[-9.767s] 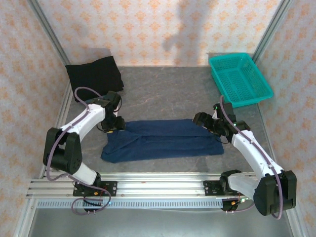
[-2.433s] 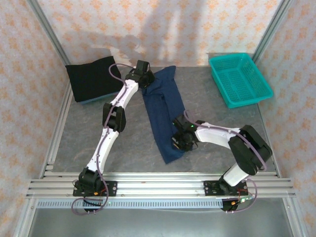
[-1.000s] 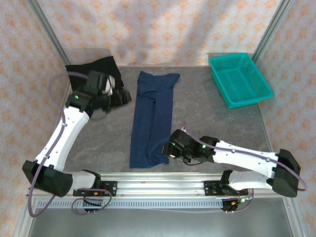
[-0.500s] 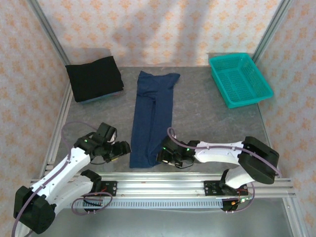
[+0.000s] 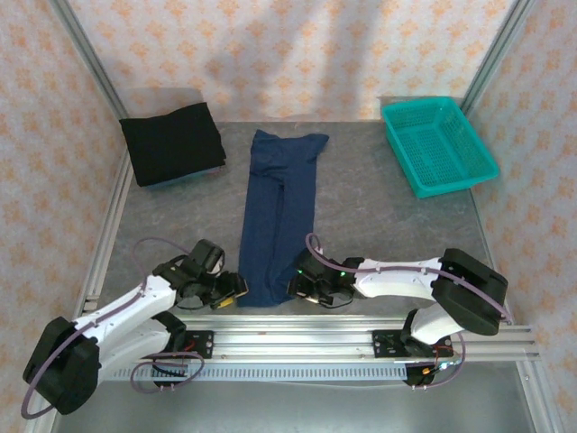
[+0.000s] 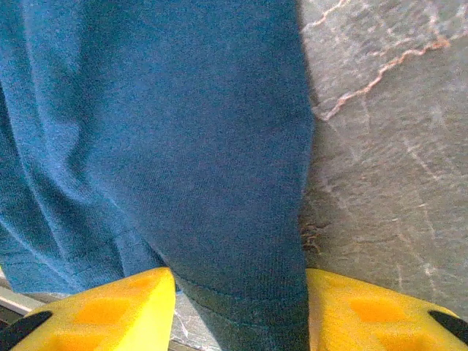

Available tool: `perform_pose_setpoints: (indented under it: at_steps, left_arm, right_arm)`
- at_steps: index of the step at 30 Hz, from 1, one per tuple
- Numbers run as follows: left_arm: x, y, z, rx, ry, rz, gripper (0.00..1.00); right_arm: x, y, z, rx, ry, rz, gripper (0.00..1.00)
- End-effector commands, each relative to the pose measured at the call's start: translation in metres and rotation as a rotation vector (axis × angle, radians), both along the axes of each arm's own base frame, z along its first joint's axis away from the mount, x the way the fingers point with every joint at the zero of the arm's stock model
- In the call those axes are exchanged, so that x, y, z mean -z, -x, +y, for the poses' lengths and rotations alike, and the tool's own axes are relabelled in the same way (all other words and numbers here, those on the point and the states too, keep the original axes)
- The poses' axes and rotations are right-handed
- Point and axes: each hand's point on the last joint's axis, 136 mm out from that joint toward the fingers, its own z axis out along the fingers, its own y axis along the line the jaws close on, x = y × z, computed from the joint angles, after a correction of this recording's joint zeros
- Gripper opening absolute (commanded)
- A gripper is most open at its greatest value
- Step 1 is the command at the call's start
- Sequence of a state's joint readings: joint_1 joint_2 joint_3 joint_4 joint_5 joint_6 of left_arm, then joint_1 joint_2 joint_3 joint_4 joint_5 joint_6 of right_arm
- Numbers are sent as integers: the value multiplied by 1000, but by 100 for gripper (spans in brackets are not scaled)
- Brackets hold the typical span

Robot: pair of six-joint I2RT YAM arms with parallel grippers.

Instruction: Fold and stack the t-shirts

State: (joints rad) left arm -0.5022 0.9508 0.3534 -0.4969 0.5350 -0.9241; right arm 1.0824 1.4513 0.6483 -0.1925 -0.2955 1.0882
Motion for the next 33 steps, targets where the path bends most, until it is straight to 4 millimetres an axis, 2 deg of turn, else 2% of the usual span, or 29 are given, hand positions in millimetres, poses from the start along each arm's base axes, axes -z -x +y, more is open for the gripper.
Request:
perform_pose_setpoints:
  at_steps: [1, 6, 9, 16, 22, 27, 31, 33]
  left_arm:
    - [-1, -5, -14, 2, 59, -17, 48]
    - [2, -7, -24, 32, 63, -10, 41]
    - [8, -7, -26, 38, 58, -1, 33]
    - [-1, -15, -41, 67, 63, -26, 7]
    - [-12, -6, -23, 43, 11, -46, 0]
    - [-19, 6, -15, 14, 20, -56, 0]
    - [-23, 17, -13, 3, 36, -56, 0]
    - [-22, 25, -6, -4, 19, -47, 0]
  right_arm:
    - [11, -9, -2, 36, 9, -26, 48]
    - [17, -11, -3, 55, 22, -26, 45]
    - [19, -13, -1, 60, 31, -24, 39]
    - [15, -14, -9, 87, 48, -28, 13]
    - [0, -4, -20, 119, 32, -6, 4]
    - [-11, 9, -22, 128, 32, 2, 2]
    - [-11, 22, -29, 181, 37, 30, 0]
    - [-11, 27, -30, 199, 32, 36, 0]
